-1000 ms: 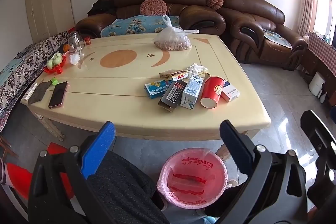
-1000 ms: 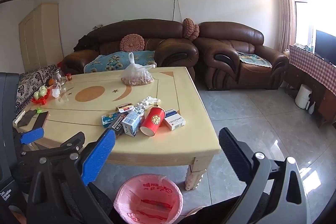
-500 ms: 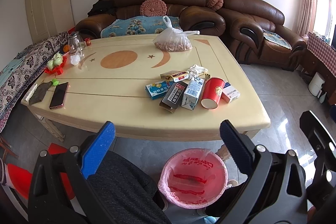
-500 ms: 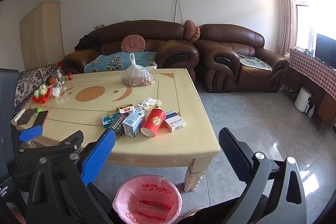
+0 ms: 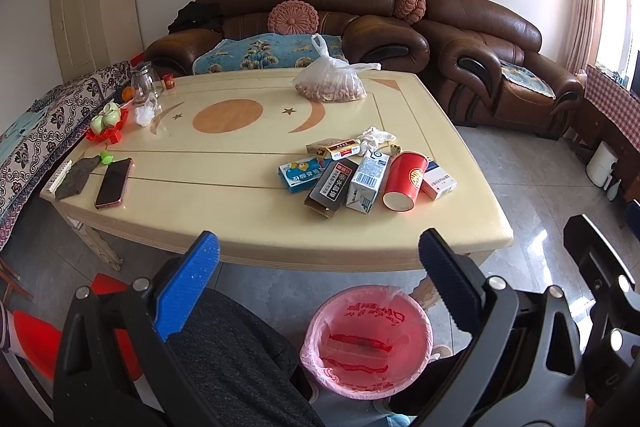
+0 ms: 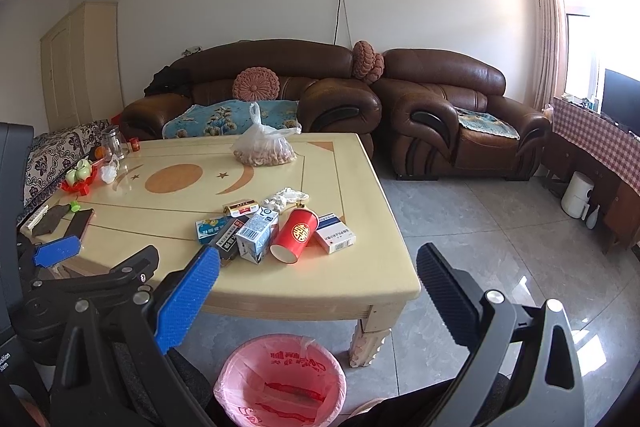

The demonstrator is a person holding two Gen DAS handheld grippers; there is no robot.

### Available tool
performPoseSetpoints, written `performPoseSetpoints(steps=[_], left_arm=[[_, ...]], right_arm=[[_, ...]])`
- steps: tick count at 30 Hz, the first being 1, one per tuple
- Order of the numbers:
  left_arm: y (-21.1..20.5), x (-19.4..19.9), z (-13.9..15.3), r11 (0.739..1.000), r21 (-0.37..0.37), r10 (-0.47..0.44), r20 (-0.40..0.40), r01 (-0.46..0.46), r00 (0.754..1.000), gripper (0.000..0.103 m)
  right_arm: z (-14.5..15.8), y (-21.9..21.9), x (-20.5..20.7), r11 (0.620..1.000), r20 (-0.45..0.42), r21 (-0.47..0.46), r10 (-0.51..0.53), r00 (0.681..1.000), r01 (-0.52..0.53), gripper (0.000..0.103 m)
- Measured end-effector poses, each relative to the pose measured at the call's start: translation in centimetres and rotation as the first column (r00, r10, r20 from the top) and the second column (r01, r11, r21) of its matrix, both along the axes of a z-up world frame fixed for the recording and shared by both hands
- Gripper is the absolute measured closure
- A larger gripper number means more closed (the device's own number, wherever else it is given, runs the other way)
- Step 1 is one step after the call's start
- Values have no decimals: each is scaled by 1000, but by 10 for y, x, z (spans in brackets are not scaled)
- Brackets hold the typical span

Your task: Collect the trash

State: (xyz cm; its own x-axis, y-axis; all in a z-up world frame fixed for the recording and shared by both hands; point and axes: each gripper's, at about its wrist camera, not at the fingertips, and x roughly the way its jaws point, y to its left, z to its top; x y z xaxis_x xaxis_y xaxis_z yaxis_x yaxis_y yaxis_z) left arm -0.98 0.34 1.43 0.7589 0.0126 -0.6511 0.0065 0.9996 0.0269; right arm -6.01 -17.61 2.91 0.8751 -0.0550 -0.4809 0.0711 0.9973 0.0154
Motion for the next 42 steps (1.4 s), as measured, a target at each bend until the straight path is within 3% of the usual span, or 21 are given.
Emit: performPoseSetpoints(steps=[33,42], left_arm=[[2,7,5,1000,8,-14,-4,14,1000,5],[6,31,-18,1000,1,-6,-47,6,999,5]], right_arm=[[-5,-8,9,999,6,38,3,1000,-3,6],[-19,-5,38,999,-26,33,16,1000,-16,6]])
